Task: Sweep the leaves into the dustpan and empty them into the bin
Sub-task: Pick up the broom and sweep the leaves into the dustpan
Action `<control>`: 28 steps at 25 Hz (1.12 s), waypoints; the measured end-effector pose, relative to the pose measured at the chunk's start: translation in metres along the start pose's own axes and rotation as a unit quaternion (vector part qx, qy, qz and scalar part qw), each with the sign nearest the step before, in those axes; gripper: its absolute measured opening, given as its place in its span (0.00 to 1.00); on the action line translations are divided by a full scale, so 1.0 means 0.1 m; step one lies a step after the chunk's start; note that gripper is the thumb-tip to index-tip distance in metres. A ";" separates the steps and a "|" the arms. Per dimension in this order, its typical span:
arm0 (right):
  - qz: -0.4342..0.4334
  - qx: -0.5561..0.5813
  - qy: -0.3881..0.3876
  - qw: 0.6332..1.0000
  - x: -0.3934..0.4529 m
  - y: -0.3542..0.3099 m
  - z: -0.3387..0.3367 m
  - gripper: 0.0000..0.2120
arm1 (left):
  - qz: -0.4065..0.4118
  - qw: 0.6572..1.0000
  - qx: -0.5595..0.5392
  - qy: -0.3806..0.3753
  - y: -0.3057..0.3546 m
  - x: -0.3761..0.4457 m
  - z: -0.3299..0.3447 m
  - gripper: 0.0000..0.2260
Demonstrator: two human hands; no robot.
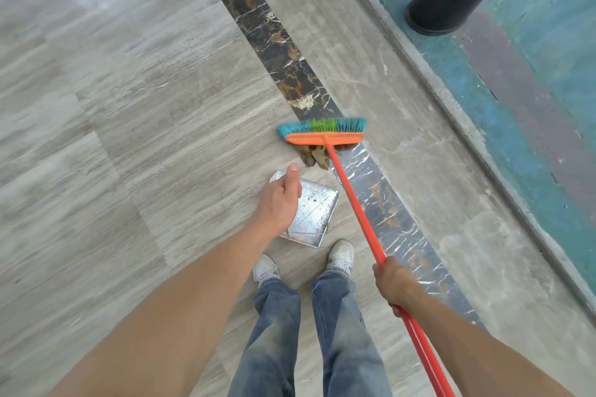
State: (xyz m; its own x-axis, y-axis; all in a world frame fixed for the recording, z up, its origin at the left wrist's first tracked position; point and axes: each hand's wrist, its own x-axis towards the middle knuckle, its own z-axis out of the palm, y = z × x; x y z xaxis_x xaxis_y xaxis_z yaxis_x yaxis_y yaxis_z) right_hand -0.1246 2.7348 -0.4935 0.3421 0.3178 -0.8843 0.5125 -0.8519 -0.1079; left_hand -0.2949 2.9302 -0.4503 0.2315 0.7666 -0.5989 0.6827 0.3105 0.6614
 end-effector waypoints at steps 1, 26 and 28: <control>-0.024 -0.005 0.018 1.000 -0.08 0.12 0.06 0.08 | -0.001 1.000 0.004 -0.003 -0.01 -0.03 0.01 0.27; 0.069 0.156 0.023 0.985 -0.65 0.13 -0.63 0.20 | 0.013 0.995 0.098 -0.022 -0.32 -0.38 -0.61 0.26; 0.079 0.145 0.038 0.986 -0.48 0.04 -0.64 0.21 | 0.010 0.993 0.111 -0.042 -0.39 -0.39 -0.67 0.25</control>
State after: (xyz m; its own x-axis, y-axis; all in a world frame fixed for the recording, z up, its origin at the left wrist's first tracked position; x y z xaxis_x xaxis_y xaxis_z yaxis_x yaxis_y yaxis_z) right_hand -0.0882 2.7426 -0.4220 0.4633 0.1917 -0.8652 0.2053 -0.9730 -0.1057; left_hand -0.3764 2.9259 -0.4224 0.2974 0.7189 -0.6283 0.8112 0.1568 0.5634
